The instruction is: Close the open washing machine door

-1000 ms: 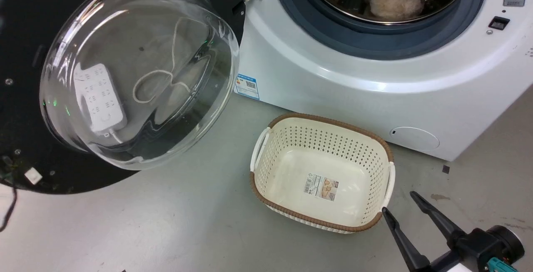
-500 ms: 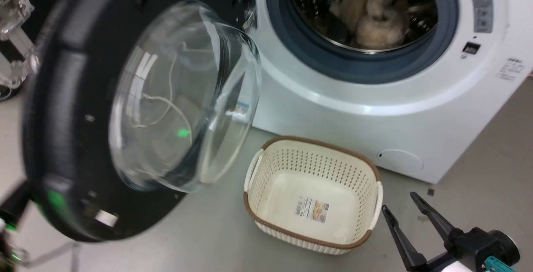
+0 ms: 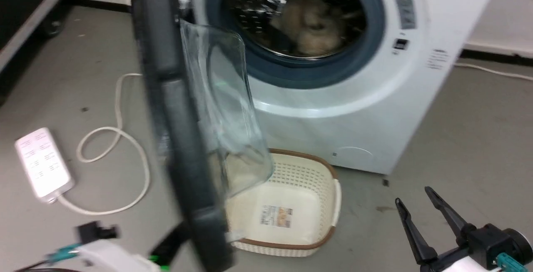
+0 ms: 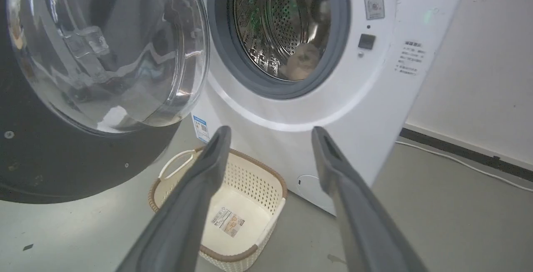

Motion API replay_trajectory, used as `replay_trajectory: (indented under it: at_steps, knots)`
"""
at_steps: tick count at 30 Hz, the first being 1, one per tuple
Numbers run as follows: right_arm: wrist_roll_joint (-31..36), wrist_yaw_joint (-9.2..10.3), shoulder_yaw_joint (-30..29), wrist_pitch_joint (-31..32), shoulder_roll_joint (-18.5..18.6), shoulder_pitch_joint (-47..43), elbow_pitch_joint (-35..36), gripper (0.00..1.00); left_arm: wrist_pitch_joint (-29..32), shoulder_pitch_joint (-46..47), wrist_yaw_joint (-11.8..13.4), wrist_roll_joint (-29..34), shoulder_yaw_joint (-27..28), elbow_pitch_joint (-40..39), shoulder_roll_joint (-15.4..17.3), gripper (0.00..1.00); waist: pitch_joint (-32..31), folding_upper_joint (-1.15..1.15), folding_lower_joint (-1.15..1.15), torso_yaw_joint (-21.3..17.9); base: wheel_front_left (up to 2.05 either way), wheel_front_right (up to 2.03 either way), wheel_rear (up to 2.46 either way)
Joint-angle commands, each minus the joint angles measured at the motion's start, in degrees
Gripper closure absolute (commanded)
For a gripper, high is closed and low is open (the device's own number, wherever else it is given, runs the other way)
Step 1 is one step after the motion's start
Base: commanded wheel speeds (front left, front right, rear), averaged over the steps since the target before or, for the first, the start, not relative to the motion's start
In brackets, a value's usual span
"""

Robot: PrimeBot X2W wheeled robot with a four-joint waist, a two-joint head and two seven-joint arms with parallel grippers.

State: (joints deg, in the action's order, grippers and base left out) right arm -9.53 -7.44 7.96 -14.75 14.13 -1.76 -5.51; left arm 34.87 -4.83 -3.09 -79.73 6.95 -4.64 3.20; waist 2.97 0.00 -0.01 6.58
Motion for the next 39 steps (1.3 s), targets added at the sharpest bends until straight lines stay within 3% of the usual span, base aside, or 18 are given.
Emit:
replay_trajectory:
  at_steps: [1,10,15,16,24,29,30,31,32,39]
  knots:
    - [0.10,-0.05,-0.05,-0.25,0.19,0.39,0.10,0.00,-1.49,-0.37,-0.61,-0.89,-2.67,0.18,-0.30,1.00,1.10,0.00,0.01,-3.23,0.00,0.00,0.00]
    - [-1.03,-0.05,-0.05,-0.25,0.65,3.04,0.45,0.00,-13.58,6.87,-1.88,-4.01,-17.37,5.44,-0.32,1.00,6.09,0.00,0.01,-13.87,0.00,0.00,0.00]
    - [-1.94,-0.05,0.33,-0.25,0.46,4.60,0.23,0.00,-21.22,15.55,-2.01,-6.24,-22.10,10.78,-0.32,1.00,8.97,0.00,0.01,-19.19,0.00,0.00,0.00]
    - [-2.37,-0.05,0.61,-0.25,0.22,5.40,-0.08,0.00,-25.72,21.58,-1.99,-8.53,-24.07,14.82,-0.32,1.00,10.35,0.00,0.01,-21.75,0.00,0.00,0.00]
    - [-3.13,-0.05,2.08,-0.25,-0.58,7.42,-0.76,0.00,-37.57,38.43,-2.64,-15.49,-26.02,29.48,-0.32,1.00,12.79,0.00,0.01,-25.67,0.00,0.00,0.00]
    - [-3.20,-0.05,2.13,-0.25,-1.20,7.63,-1.53,0.00,-42.21,44.41,-4.25,-16.56,-28.03,39.02,-0.32,0.99,11.94,0.00,0.01,-25.31,0.00,0.00,0.00]
    - [-3.14,-0.05,1.95,-0.25,-1.17,7.42,-1.56,0.00,-42.47,44.12,-4.31,-16.06,-28.47,39.09,-0.32,0.58,11.57,0.00,0.01,-24.80,0.00,0.00,0.00]
    - [-3.07,-0.05,1.82,-0.25,-1.11,7.22,-1.54,0.00,-42.79,43.59,-4.34,-15.07,-28.99,38.51,-0.21,0.10,11.23,0.00,0.01,-24.25,0.00,0.00,0.00]
    - [-2.98,-0.05,1.69,-0.25,-1.02,7.01,-1.47,0.00,-43.15,42.69,-4.35,-13.82,-29.68,37.58,0.11,0.00,10.80,0.00,0.01,-23.59,0.00,0.00,0.00]
    - [-2.08,-0.05,0.50,-0.25,-0.20,4.41,-0.56,0.00,-48.48,31.03,-4.38,-1.16,-35.89,27.21,6.19,0.00,6.92,0.00,0.01,-17.42,0.00,0.00,0.00]
